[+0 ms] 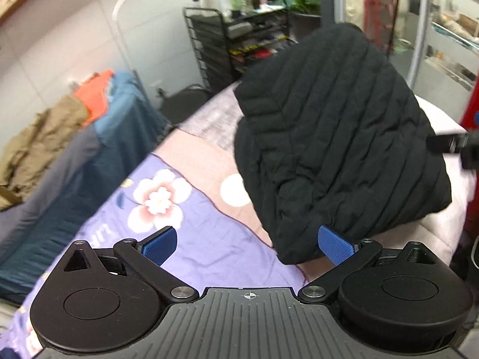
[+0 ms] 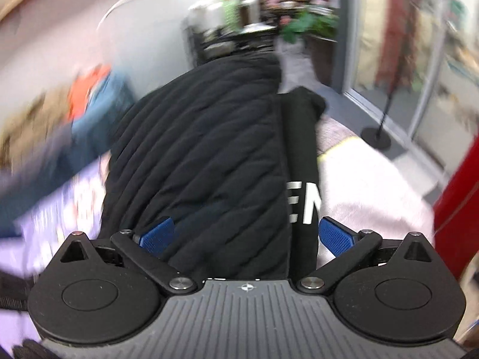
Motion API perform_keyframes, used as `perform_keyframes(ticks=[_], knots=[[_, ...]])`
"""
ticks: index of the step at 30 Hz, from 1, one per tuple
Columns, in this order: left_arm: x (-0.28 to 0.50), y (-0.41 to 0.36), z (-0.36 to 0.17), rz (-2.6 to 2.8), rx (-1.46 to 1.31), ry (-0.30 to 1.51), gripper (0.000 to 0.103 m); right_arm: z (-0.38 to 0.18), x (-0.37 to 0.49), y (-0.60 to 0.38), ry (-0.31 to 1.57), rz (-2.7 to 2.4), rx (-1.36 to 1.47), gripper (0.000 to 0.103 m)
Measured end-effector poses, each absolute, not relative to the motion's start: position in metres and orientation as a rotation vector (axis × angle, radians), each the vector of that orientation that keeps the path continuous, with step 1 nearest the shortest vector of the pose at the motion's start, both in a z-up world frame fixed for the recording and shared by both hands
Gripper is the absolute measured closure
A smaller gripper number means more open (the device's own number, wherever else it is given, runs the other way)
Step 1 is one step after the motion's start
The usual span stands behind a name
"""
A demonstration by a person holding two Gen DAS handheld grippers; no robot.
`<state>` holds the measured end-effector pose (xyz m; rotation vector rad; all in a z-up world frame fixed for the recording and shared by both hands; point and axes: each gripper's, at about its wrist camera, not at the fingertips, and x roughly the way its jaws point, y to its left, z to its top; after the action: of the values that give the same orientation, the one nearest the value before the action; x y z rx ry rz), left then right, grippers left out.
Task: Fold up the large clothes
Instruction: 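Lower the bundle onto the pink blanket and open both grippers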
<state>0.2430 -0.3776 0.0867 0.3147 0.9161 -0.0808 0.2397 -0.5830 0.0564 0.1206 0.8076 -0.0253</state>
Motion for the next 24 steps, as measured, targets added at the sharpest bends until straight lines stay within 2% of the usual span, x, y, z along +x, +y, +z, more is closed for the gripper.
perform_keyframes(ticks=[5,13,24], knots=[[0.238,-0.39,0.101,-0.074,0.342,0.935,0.0,0.074,0.231,-0.546,0.825,0.0,-0.003,0.0],[0.237,-0.393,0.089,-0.095,0.317,1.053,0.0,0.081,0.235,-0.53,0.855,-0.024,-0.086,0.0],[0.233,-0.395,0.084,-0.114,0.293,1.076,0.0,0.079,0.236,-0.523,0.898,-0.016,-0.154,0.0]])
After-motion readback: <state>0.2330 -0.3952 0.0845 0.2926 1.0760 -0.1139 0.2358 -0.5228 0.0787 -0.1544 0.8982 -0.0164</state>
